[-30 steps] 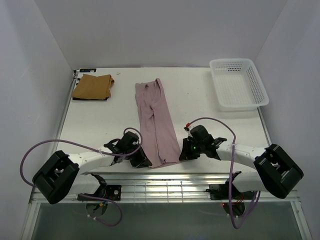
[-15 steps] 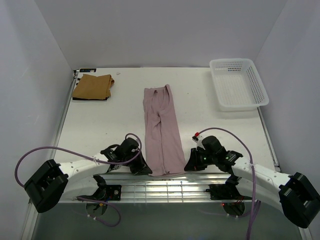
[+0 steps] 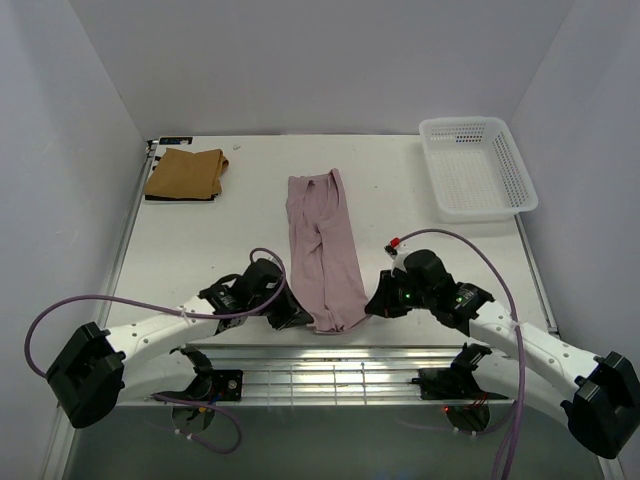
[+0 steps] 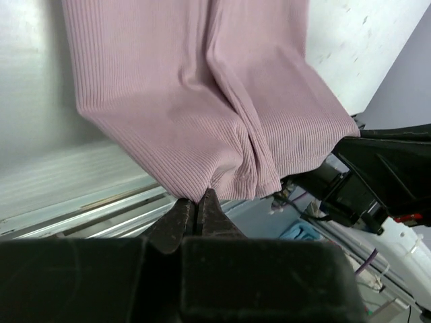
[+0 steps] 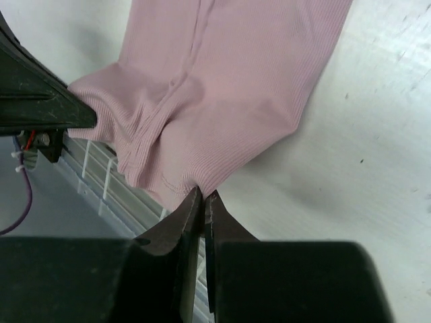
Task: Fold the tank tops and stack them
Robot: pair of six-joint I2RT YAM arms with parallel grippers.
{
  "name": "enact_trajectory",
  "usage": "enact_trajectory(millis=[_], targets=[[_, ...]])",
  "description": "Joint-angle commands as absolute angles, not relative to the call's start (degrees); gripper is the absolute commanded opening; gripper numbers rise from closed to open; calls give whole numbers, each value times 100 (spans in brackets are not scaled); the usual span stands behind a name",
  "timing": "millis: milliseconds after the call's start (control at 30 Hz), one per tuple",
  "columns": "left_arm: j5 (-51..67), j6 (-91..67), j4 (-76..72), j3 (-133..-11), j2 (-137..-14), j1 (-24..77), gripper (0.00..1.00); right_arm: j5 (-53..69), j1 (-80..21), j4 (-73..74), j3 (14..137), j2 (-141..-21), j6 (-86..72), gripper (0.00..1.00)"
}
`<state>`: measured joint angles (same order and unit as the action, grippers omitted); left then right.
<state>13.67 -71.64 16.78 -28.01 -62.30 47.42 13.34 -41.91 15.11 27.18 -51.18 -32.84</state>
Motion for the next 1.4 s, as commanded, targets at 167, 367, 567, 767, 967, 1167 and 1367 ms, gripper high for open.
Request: enact_trajectory(millis=[167, 367, 567, 767, 967, 1167, 1367], targets=[[563, -6821, 2223, -3945, -6574, 4255, 0, 291, -4157, 1433, 3831, -5668, -2742, 8], [746, -6495, 2171, -4500, -7040, 3728, 0, 18, -3999, 1196, 4438, -6231, -2470, 8], [887, -6048, 2004, -4903, -7487, 3226, 0, 184, -3639, 862, 4895, -6863, -2242, 8], [1098, -5687, 2065, -5571, -8313, 2892, 0, 702, -3279, 493, 5203, -7444, -2110, 8], [1257, -5511, 1987, -5853, -8762, 2619, 0, 1036, -3015, 352, 5581, -8059, -1785, 8], [1371, -5186, 2004, -6134, -9140, 2382, 0, 1108, -2953, 167, 5897, -8525, -1283, 8], [1494, -4966, 2021, -6486, -9676, 2329, 0, 1134, -2813, 150, 6178, -9096, -1274, 8]])
